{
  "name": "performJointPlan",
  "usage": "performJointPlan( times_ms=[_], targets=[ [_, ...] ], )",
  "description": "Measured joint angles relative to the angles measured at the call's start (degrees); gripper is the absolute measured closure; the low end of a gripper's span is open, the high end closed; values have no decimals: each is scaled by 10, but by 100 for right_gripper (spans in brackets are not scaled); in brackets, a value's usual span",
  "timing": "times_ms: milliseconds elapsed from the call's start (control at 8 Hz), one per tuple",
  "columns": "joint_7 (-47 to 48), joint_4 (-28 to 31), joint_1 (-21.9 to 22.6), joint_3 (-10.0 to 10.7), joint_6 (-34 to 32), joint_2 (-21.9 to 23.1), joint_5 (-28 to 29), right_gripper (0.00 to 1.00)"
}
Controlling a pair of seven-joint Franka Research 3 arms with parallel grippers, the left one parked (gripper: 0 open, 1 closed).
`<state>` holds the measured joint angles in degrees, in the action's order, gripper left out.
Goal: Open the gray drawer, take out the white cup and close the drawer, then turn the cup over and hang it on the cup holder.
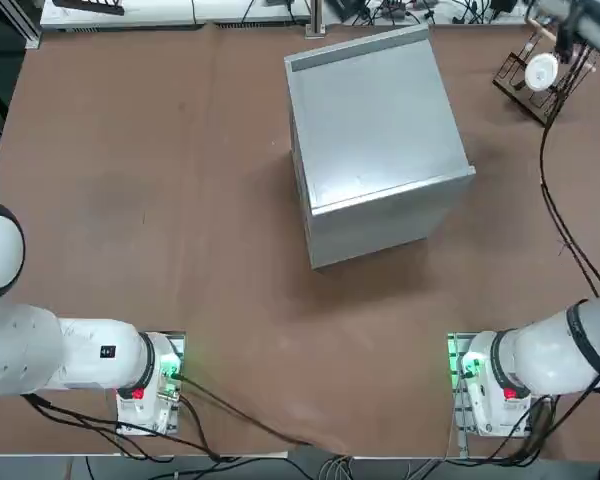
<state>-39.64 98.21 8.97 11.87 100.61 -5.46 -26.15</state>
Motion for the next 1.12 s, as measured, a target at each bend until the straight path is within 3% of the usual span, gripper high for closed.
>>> performJointPlan(
  times_ms=[250,750,1125],
  targets=[
    [72,-15,-9,0,-30,28,90,0],
    [305,-18,-8,-2,-59,91,241,0],
    [366,-18,10,-7,-104,129,261,0]
  ],
)
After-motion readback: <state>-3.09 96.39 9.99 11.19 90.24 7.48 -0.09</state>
